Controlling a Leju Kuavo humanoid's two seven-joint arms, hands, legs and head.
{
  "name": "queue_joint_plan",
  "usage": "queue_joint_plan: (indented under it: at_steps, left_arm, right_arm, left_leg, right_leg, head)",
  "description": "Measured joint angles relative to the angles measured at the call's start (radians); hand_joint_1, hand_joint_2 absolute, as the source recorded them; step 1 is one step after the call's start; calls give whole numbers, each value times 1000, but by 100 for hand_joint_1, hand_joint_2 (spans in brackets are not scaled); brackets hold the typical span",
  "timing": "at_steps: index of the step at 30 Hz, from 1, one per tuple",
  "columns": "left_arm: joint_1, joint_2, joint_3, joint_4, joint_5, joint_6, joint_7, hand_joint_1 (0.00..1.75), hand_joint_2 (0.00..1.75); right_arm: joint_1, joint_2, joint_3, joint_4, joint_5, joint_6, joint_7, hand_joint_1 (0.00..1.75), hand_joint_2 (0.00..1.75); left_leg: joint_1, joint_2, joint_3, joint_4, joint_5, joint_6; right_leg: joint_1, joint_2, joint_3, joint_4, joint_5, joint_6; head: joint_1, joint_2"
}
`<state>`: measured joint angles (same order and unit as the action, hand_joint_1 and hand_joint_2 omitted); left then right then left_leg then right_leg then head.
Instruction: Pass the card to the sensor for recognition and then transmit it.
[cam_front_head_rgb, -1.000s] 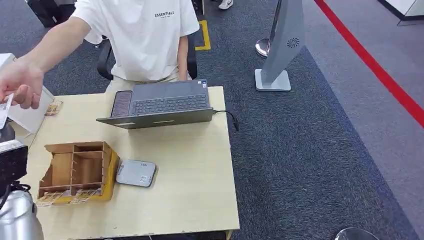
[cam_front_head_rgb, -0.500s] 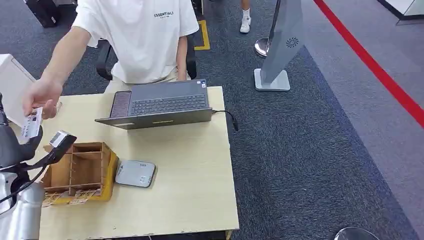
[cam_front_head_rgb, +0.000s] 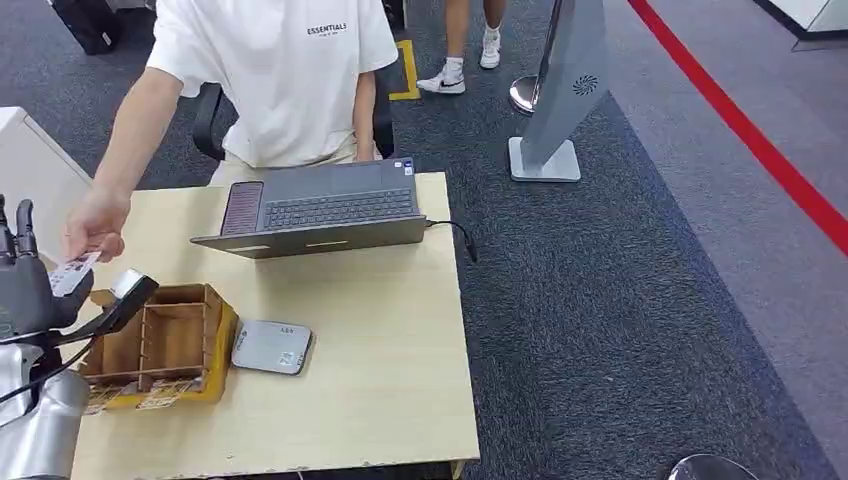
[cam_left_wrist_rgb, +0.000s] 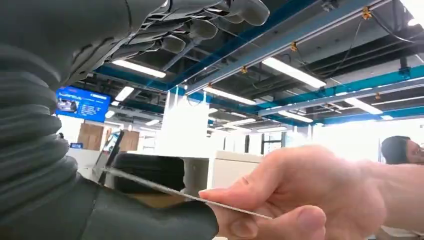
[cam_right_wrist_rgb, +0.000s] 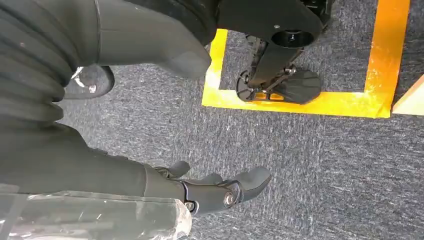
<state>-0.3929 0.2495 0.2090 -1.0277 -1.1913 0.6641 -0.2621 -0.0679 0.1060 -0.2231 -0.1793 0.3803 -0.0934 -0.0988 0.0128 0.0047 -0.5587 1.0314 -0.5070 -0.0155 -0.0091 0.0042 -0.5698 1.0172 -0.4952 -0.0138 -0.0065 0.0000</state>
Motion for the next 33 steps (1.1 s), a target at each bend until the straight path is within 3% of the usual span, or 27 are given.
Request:
queue_joint_plan:
  at_steps: [4, 5, 19, 33]
  left_arm:
    - [0, 3, -8, 2, 9, 0, 5, 0, 175]
    - [0, 3, -11, 2, 10, 0, 9, 175, 175]
    - [14, 8, -42, 1, 53, -48, -5, 175, 175]
    - [19, 8, -53, -10, 58, -53, -5, 175, 175]
  right_arm:
    - [0, 0, -1, 0, 2, -1, 0, 0, 175]
    - [0, 0, -1, 0, 3, -1, 0, 0, 175]
    - [1, 0, -23, 0, 10, 1, -6, 0, 175]
    - [1, 0, -26, 0, 11, 1, -7, 0, 175]
  left_leg:
    - [0, 0, 0, 0, 0, 0]
    - [0, 0, 0, 0, 0, 0]
    - [0, 0, 0, 0, 0, 0]
    - [0, 0, 0, 0, 0, 0]
  right_leg:
    - [0, 0, 0, 0, 0, 0]
    - [0, 0, 0, 0, 0, 0]
    - [0, 0, 0, 0, 0, 0]
    - [0, 0, 0, 0, 0, 0]
  head:
    - [0, 0]
    - [0, 0]
    - [0, 0]
    - [0, 0]
